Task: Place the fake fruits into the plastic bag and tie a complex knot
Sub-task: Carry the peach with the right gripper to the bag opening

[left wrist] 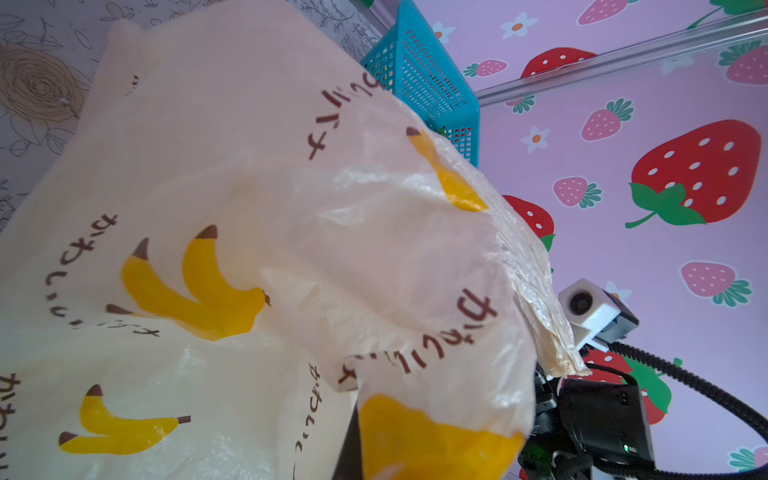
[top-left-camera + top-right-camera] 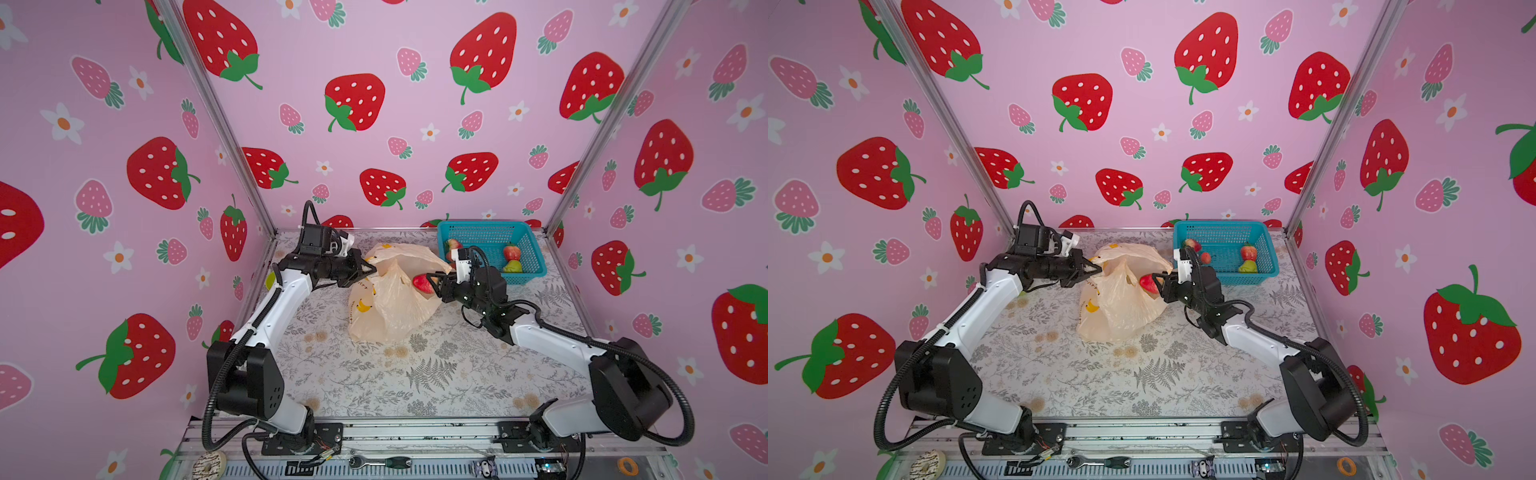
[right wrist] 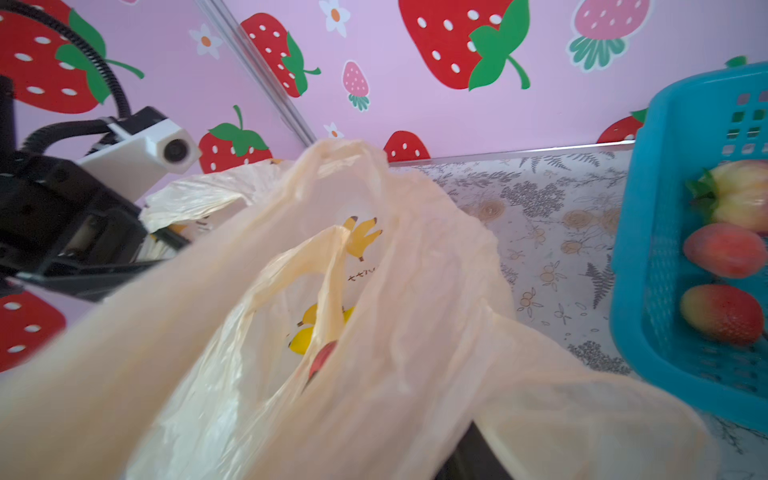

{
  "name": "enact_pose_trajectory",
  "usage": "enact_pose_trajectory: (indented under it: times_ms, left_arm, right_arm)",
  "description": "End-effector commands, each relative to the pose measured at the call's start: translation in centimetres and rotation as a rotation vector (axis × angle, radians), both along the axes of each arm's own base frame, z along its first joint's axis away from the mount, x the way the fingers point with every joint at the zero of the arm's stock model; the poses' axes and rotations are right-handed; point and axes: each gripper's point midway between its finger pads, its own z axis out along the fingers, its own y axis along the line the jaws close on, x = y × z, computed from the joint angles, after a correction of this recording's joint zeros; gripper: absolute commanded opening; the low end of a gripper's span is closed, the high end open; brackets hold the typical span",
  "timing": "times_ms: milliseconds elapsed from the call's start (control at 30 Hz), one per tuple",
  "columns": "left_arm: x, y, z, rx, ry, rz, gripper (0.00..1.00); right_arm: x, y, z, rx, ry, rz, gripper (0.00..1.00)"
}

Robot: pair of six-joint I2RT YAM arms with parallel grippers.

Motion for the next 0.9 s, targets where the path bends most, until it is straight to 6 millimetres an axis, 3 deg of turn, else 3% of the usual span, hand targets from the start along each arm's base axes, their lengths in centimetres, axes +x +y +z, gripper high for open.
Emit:
enact_pose_trajectory:
  times_ms: [0,133,267,433,500,700,867]
  left_arm:
    - [-0.6,-0.4,0.8,-0.025,-0.014,-0.017,0.00]
    - [-0.7,-0.5,0.9,-0.028,-0.016,-0.019,0.00]
    - [-0.7,-0.5,0.9,-0.028,-0.016,-0.021,0.00]
    - [-0.7,-0.5,0.9,-0.027,-0.016,-0.022,0.00]
    - [-0.7,-0.5,0.9,-0.026,-0.017,-0.020,0.00]
    - [-0.7,-0.4,1.1,-0.021,-0.025,-0.018,0.00]
    - [-0.7,-0.2,1.3,-0.018,-0.033,-0.017,0.00]
  right_arm:
    - [2.5,-0.3,1.4,-0.001,-0.094,-0.176,0.25]
    - [4.0,-0.7,-0.7,-0.020,-0.092,-0.276,0.25]
    - [4.6,0.9,-3.2,-0.102,-0.068,-0.254,0.27]
    - [2.8,4.7,-4.2,-0.054,-0.026,-0.033,0.34]
    - [2.4,5.3,-4.4,-0.063,-0.006,0.013,0.39]
    - [2.0,3.2,-3.6,-0.103,0.007,0.005,0.57]
    - [1.3,1.2,-2.6,-0.133,0.012,0.030,0.63]
